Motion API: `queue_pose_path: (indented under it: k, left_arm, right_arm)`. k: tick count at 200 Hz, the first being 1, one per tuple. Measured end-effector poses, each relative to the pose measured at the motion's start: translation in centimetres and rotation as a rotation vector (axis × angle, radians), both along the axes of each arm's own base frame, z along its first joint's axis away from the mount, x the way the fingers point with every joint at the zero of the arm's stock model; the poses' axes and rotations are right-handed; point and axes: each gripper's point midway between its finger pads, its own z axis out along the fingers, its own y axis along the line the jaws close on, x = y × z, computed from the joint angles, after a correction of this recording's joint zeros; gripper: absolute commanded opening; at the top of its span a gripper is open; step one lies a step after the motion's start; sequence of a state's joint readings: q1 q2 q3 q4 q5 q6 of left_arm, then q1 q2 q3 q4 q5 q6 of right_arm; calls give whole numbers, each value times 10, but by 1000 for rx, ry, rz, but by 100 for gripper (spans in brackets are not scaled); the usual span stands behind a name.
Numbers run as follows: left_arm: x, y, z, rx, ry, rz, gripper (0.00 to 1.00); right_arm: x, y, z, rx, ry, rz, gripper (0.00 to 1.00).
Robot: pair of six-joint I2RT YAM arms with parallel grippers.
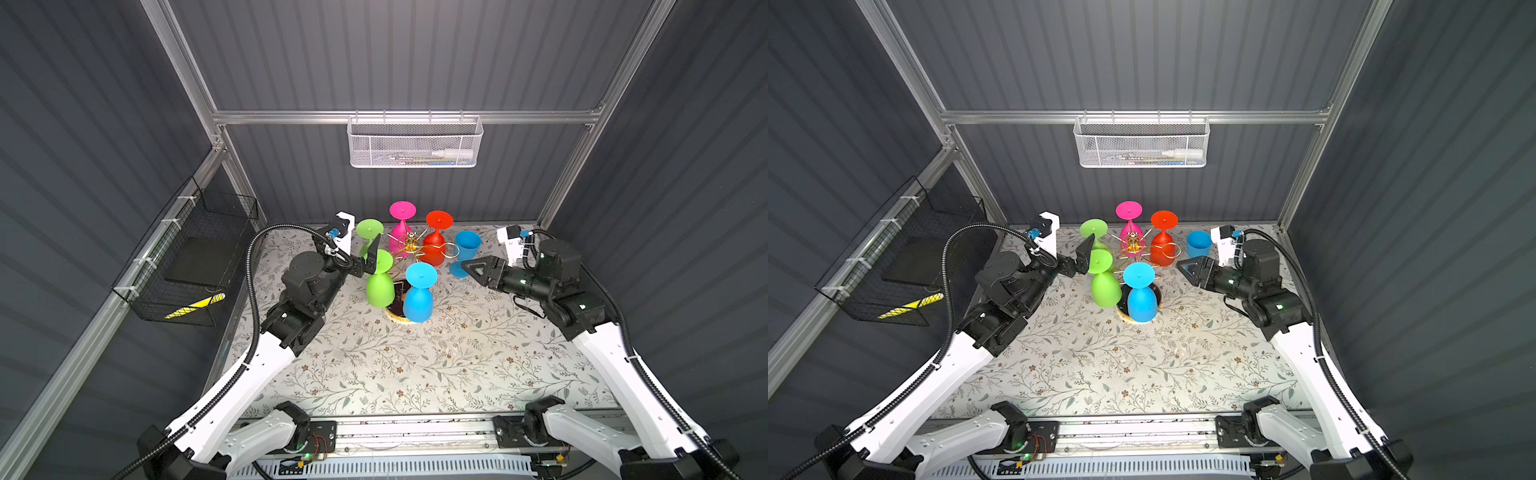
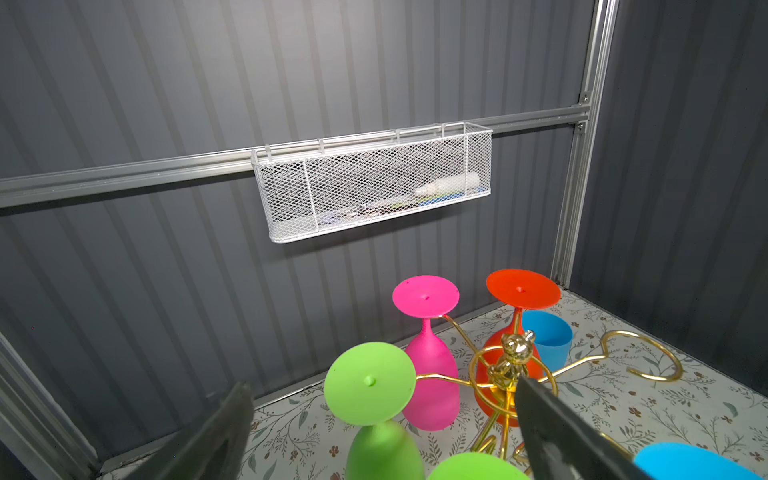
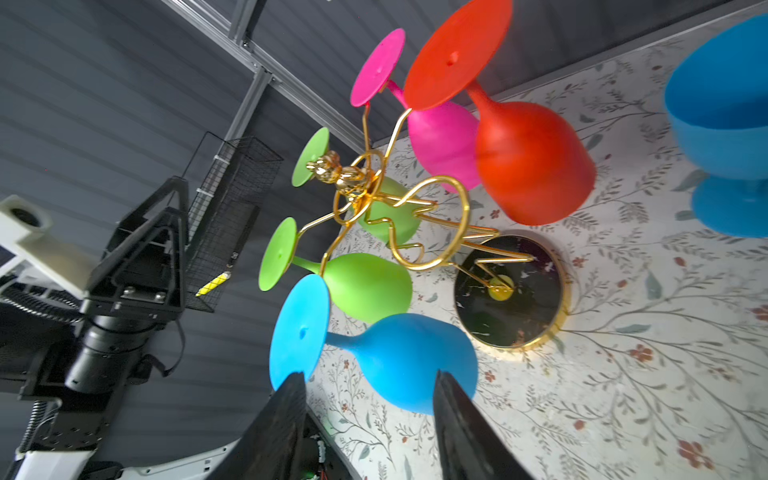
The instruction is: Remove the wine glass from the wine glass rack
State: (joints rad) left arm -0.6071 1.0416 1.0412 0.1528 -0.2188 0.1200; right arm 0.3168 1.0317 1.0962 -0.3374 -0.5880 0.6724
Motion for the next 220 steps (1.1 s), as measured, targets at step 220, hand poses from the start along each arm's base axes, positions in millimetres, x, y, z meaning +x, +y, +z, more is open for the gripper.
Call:
queue_pose_path:
  k: [220]
  left_arm:
    - [-5,9,0,-5,-5,26,99]
  right_arm:
    - [-1,72,-23,-15,124,104,17]
